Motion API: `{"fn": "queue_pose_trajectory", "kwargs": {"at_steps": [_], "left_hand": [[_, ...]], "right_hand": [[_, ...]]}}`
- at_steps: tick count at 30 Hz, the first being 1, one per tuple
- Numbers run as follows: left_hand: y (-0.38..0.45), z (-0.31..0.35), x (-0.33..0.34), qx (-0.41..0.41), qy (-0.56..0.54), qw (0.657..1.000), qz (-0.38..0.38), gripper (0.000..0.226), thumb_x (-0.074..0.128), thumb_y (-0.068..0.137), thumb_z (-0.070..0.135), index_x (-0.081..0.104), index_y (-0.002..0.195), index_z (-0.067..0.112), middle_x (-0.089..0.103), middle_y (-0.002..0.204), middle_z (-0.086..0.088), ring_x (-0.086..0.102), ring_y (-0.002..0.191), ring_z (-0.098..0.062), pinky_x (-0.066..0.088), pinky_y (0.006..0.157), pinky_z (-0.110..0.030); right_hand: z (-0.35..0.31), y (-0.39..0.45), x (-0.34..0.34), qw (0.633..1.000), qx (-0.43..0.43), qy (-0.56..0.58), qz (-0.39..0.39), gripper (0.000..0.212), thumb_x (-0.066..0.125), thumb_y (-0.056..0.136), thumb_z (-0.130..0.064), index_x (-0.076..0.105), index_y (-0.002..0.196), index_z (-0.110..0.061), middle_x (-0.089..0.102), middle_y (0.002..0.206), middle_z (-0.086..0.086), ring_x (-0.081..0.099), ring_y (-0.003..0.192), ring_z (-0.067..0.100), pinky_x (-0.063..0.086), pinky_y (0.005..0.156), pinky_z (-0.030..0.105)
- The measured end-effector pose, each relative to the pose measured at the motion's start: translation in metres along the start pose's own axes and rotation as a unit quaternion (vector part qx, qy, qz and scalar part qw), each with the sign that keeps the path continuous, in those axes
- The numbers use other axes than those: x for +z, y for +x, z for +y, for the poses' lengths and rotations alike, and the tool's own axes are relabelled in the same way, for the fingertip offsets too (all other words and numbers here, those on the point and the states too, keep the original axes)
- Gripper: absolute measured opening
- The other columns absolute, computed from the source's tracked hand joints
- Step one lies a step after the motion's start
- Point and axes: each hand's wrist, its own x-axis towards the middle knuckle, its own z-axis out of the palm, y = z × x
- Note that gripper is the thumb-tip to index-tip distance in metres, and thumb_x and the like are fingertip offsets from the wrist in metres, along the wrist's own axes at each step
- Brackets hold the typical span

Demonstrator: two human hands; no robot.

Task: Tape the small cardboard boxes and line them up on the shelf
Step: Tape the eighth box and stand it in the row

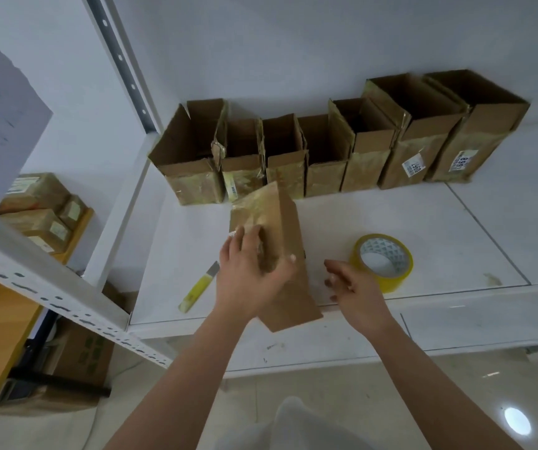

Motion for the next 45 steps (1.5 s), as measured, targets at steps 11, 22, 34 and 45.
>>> {"fn": "queue_pose_trajectory", "kwargs": {"at_steps": [11,22,34,45], "left_hand": [[-0.018,0.013,-0.022,0.024,-0.504,0.861,-0.063,0.068,0.045,0.081,0.053,0.048,0.138,0.017,0.060,0.128,-0.012,0.058,0.118,-0.030,0.052,0.091,-0.045],[0.015,0.004,-0.049,0.026,-0.249,0.967,-0.039,0.041,0.053,0.090,0.059,0.055,0.126,0.041,0.062,0.118,0.026,0.057,0.114,-0.002,0.047,0.086,-0.021],[0.049,0.042,-0.019,0.081,-0.279,0.946,-0.144,0.033,0.061,0.093,0.039,0.054,0.124,0.048,0.064,0.120,0.009,0.061,0.103,-0.003,0.051,0.078,-0.026],[0.064,0.151,0.071,0.121,-0.279,0.948,-0.100,0.035,0.057,0.095,0.041,0.056,0.129,0.033,0.065,0.111,0.004,0.065,0.090,-0.011,0.051,0.071,-0.020]], "right_hand": [[-0.055,-0.001,-0.001,0.982,0.028,0.165,-0.086,0.041,0.061,0.086,-0.047,0.066,0.109,-0.014,0.074,0.100,0.007,0.070,0.096,0.022,0.053,0.080,0.035],[-0.078,0.002,-0.026,0.992,-0.038,-0.078,0.087,0.017,0.056,0.096,-0.021,0.059,0.100,-0.005,0.066,0.089,0.014,0.062,0.084,0.028,0.051,0.076,0.041],[-0.078,-0.014,-0.082,0.980,0.025,0.085,0.176,0.018,0.065,0.090,-0.037,0.068,0.100,-0.022,0.073,0.084,0.003,0.071,0.073,0.021,0.058,0.064,0.033],[-0.023,-0.009,-0.170,0.975,0.038,0.099,0.196,0.010,0.065,0.091,-0.032,0.070,0.093,-0.023,0.074,0.077,-0.002,0.072,0.070,0.015,0.051,0.057,0.025]]}}
